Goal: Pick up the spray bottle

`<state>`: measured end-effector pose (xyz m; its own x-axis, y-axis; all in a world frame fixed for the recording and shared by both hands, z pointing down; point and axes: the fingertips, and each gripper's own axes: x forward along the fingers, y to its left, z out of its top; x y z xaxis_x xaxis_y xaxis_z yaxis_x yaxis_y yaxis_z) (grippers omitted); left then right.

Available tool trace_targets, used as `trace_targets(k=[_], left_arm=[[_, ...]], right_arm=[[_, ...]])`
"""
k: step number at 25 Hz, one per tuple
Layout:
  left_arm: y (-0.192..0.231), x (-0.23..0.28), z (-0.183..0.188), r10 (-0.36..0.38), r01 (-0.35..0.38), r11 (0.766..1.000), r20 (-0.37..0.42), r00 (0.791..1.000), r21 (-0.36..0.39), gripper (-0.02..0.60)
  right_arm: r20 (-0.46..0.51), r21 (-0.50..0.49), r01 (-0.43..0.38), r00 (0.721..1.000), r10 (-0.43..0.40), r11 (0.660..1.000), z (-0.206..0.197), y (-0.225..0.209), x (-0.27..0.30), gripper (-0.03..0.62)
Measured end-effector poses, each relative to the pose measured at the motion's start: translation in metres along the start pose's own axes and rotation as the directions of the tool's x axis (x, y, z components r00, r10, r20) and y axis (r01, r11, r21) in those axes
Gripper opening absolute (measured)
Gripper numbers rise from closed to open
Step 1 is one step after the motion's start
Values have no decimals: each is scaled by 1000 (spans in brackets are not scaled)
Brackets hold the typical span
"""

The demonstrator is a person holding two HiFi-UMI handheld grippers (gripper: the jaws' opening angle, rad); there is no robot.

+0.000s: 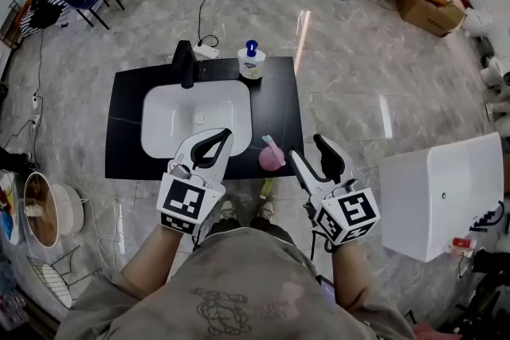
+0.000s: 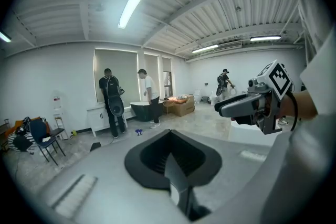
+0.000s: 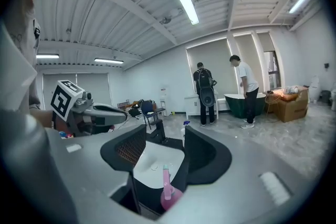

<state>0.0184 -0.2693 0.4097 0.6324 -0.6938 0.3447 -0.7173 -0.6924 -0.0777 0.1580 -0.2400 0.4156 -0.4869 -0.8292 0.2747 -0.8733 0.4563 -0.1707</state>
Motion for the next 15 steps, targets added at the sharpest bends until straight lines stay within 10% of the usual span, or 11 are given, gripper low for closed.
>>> trace_targets(k=[15], left_arm=[[-20,31,-90,-124,128,992,-186,975,10,0]], right_arm=[[-182,-22,-17,983,13,1000,-120,10,57,310]])
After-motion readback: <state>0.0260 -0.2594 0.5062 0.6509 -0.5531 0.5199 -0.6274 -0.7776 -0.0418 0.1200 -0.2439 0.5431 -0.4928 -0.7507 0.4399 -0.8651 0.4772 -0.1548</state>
